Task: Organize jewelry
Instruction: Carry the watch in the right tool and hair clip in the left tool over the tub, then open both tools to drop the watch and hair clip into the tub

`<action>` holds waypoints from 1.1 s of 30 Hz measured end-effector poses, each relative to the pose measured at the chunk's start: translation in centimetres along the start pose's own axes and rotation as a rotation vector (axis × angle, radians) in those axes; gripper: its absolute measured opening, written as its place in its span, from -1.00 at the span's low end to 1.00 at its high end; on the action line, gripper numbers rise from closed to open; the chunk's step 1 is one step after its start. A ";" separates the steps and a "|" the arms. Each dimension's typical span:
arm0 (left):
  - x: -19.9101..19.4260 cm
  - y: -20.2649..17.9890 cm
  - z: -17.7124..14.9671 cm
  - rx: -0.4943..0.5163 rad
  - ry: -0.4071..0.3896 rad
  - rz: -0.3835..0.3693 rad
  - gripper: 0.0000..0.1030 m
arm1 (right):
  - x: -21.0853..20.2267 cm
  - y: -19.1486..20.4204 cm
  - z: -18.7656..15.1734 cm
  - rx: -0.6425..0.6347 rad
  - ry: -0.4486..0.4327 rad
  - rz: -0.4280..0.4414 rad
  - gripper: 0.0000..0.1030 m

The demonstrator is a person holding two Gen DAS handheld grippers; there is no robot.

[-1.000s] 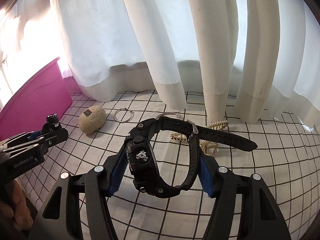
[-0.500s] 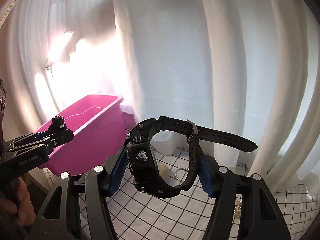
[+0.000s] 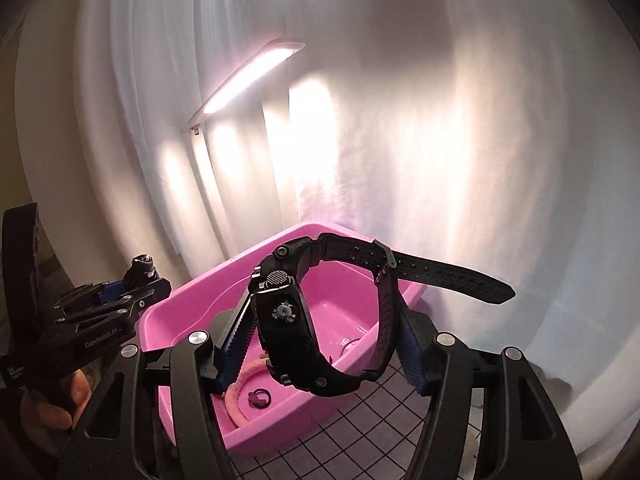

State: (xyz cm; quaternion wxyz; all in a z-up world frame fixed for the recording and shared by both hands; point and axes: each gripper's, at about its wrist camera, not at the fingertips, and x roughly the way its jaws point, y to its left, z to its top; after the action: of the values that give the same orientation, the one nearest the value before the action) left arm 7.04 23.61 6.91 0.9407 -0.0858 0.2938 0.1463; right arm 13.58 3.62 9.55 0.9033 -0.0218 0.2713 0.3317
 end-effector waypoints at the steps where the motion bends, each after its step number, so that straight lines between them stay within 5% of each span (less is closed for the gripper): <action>1: 0.6 0.6 0.0 -0.005 0.010 0.003 -0.27 | 1.1 0.4 0.3 -0.006 0.016 0.013 0.18; 13: 8.0 3.3 -1.4 -0.035 0.196 0.043 -0.26 | 12.6 2.5 0.1 -0.035 0.269 0.038 0.18; 26: 11.5 4.2 -2.4 -0.037 0.316 0.056 -0.20 | 19.0 2.4 -1.5 -0.025 0.486 -0.044 0.19; 27: 11.5 4.3 -2.3 -0.042 0.312 0.056 -0.17 | 19.2 2.4 -1.6 -0.024 0.502 -0.054 0.19; 31: 10.9 4.2 -1.9 -0.046 0.291 0.069 0.55 | 19.9 2.5 -1.6 -0.040 0.535 -0.074 0.21; 33: 10.6 4.1 -1.9 -0.033 0.281 0.076 0.57 | 19.7 2.6 -1.5 -0.036 0.526 -0.076 0.22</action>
State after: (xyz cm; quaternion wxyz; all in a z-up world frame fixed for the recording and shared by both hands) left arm 13.07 29.44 -1.06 0.8825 -0.1097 0.4233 0.1732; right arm 23.76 16.87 -1.30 0.8129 -0.1333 0.4900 0.2852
